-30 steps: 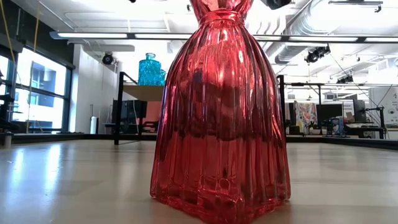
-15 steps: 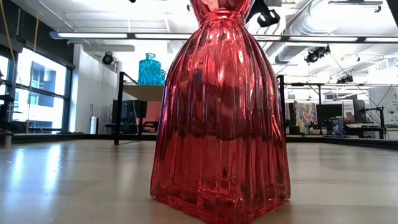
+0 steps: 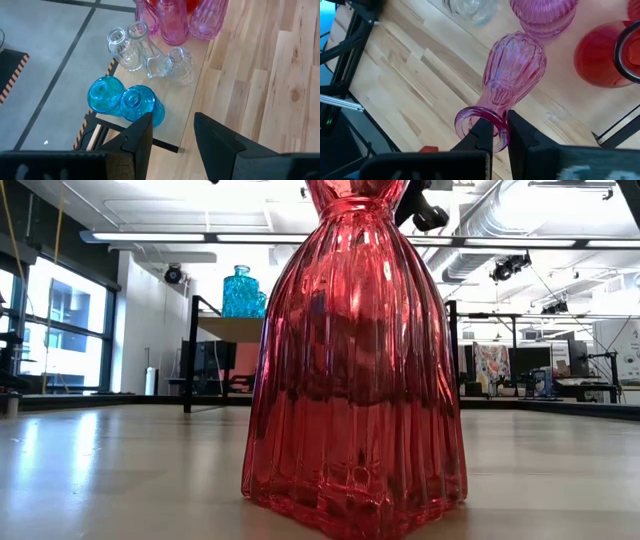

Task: Sort vases onto shelf
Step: Put the violet vase on the shelf aligned with the other violet vase, then put the red vase on the shelf aligned with the other red vase

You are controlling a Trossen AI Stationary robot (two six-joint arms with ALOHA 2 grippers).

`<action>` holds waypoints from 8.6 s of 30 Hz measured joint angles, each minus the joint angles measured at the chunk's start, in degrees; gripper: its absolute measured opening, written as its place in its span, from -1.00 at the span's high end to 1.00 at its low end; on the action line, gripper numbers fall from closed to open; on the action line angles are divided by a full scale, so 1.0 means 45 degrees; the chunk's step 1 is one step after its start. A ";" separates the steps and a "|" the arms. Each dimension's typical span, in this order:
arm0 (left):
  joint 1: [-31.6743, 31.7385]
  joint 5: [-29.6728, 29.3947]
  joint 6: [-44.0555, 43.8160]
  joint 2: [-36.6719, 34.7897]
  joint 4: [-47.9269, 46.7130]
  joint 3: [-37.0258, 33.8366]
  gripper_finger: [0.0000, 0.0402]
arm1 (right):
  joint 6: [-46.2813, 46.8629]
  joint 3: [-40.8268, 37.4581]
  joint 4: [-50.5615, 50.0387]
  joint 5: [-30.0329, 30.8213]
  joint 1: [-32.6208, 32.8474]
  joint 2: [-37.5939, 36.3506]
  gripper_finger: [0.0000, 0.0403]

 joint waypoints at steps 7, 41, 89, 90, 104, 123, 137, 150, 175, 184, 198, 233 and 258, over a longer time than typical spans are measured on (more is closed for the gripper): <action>0.0003 0.0003 0.0002 0.0001 0.0178 -0.0001 0.32 | -0.0096 -0.0005 0.0005 -0.0053 -0.0051 0.0000 0.97; 0.0001 0.0003 0.0007 0.0001 0.0386 -0.0001 0.32 | -0.0063 -0.0015 0.0321 -0.0345 -0.0284 0.0132 0.97; 0.0004 0.0002 -0.0027 0.0001 0.0376 -0.0001 0.32 | 0.0153 -0.0019 0.0578 -0.0869 -0.0809 0.0525 0.87; 0.0002 0.0000 -0.0024 0.0001 0.0376 -0.0001 0.32 | 0.0225 -0.0019 0.0578 -0.0869 -0.0809 0.0525 0.87; -0.0001 0.0002 -0.0007 0.0001 0.0376 -0.0001 0.32 | 0.0453 -0.0024 0.0585 -0.0962 -0.0809 0.0525 0.86; -0.0001 0.0003 0.0007 0.0001 0.0386 -0.0001 0.32 | 0.0453 -0.0015 0.0340 -0.0392 -0.0809 0.0500 0.86; -0.0001 0.0003 0.0007 0.0001 0.0386 -0.0001 0.32 | 0.0798 -0.0015 0.0831 0.0341 -0.0809 0.0505 0.86; 0.0001 0.0003 0.0007 0.0001 0.0386 -0.0001 0.32 | 0.1362 -0.0015 0.0816 0.0282 -0.0809 0.0505 0.86; -0.0001 0.0003 0.0007 0.0001 0.0386 -0.0001 0.32 | 0.2361 -0.0024 0.1342 0.0359 -0.0808 0.0515 0.86; 0.0000 0.0003 0.0007 0.0001 0.0386 -0.0001 0.32 | 0.2493 -0.0024 0.1500 0.0384 -0.0809 0.0520 0.86; -0.0001 0.0003 0.0007 0.0001 0.0386 -0.0001 0.32 | 0.2566 -0.0024 0.1865 0.0484 -0.0809 0.0520 0.81; -0.0001 0.0003 0.0007 0.0001 0.0386 -0.0001 0.32 | 0.2350 -0.0010 0.2317 0.0478 -0.0863 0.0826 0.59; 0.0004 0.0003 0.0007 0.0001 0.0387 -0.0001 0.32 | 0.2024 0.2189 0.0347 0.0723 -0.0756 0.0811 0.59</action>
